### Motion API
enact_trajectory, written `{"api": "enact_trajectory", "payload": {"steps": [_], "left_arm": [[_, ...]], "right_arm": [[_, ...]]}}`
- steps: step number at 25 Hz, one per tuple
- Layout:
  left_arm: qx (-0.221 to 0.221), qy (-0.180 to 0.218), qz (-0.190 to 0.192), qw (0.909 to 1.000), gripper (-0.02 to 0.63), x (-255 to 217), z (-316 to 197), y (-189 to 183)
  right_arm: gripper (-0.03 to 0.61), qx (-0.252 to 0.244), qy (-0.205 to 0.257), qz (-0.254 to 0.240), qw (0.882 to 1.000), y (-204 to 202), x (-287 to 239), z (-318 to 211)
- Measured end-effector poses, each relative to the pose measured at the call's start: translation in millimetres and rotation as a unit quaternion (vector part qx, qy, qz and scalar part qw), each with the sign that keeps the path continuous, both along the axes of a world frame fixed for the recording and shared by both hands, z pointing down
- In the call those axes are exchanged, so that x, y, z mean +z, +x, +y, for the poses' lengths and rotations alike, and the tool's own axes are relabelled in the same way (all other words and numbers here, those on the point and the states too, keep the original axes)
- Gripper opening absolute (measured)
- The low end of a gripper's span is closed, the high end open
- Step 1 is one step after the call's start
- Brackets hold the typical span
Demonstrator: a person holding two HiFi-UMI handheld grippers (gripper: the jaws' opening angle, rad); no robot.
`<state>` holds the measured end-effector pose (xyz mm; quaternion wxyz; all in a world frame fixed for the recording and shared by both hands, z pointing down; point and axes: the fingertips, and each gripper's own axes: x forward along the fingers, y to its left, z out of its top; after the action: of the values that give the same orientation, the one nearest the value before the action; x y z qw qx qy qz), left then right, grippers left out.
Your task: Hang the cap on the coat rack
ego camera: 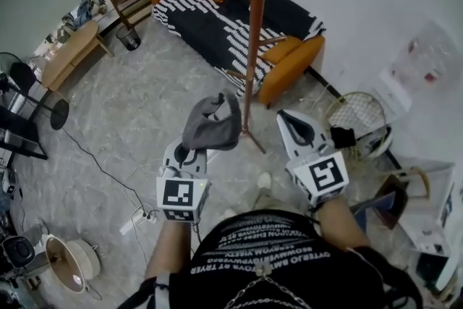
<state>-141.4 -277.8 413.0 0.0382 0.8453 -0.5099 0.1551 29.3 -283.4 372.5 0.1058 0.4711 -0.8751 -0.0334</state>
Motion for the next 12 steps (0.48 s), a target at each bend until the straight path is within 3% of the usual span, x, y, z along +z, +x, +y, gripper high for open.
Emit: {"api": "enact_trajectory", "payload": {"steps": [12], "left_arm": [[-0.004, -0.026, 0.000, 0.9997, 0.017, 26, -55, 29]], "right_arm": [[0.003, -0.017, -0.026, 0.011, 0.999, 22, 17, -62]]}}
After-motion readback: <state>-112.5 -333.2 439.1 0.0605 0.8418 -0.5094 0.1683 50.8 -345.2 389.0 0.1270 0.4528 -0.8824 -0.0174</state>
